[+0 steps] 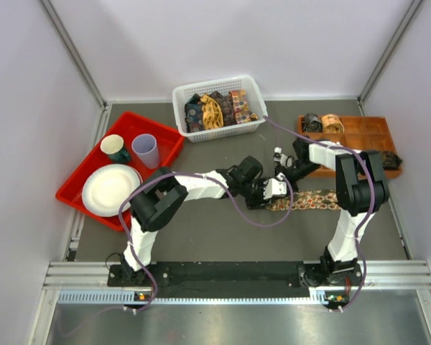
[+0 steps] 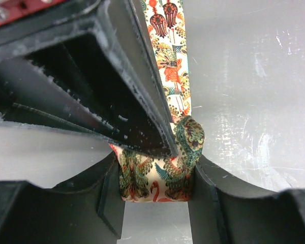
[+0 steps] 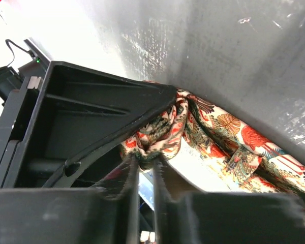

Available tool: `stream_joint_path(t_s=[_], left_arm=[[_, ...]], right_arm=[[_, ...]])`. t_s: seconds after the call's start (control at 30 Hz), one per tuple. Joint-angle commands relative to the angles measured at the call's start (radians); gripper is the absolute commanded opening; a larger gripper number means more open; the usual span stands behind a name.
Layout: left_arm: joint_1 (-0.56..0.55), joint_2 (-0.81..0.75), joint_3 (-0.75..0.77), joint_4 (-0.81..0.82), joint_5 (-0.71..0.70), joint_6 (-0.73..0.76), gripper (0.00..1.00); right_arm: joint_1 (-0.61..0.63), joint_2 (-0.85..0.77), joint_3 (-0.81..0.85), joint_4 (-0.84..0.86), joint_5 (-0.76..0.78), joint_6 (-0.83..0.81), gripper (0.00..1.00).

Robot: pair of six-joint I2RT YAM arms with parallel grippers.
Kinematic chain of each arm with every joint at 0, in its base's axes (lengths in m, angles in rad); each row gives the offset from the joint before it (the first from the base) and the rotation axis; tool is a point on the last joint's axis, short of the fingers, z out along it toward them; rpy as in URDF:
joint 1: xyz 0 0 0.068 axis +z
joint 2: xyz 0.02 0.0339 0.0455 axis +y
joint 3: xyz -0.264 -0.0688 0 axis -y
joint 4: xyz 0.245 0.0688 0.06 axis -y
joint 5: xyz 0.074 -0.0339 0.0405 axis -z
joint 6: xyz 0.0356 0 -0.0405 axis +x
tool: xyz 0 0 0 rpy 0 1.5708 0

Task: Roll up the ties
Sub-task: Roll the tie at the center of the board.

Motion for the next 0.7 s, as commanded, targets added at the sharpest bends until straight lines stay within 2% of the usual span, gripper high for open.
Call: stream_joint_path(t_s=[0.0, 0.07, 0.1, 0.2, 0.27, 0.5, 0.67], left_arm=[[0.003, 0.097, -0.052, -0.230, -0.086, 0.017, 0.46], [0.005, 0.090, -0.057, -0.215, -0.074, -0.004, 0.53], [0.011, 0.079, -0.062, -0.204, -0.041, -0.011, 0.59], [0.049, 0.032, -0.117, -0.079, 0.047, -0.084, 0.73], [0.066, 0.015, -0.147, 0.027, 0.116, -0.144, 0.78], [0.113, -0.021, -0.267, 0.417, 0.243, -0.258, 0.82], [0.112, 0.024, -0.273, 0.577, 0.293, -0.294, 0.82]], right_arm=[[0.015, 0.017, 0.022, 0.055, 0.067, -0.014, 0.00], [0.016, 0.012, 0.016, 0.055, 0.100, -0.019, 0.00], [0.010, 0.006, 0.012, 0.065, 0.148, -0.017, 0.00], [-0.003, 0.009, 0.006, 0.058, 0.220, -0.028, 0.00], [-0.007, 0.015, 0.007, 0.056, 0.255, -0.042, 0.00], [-0.007, 0.032, 0.018, 0.076, 0.398, -0.046, 0.00], [-0.008, 0.047, 0.039, 0.070, 0.456, -0.039, 0.00]])
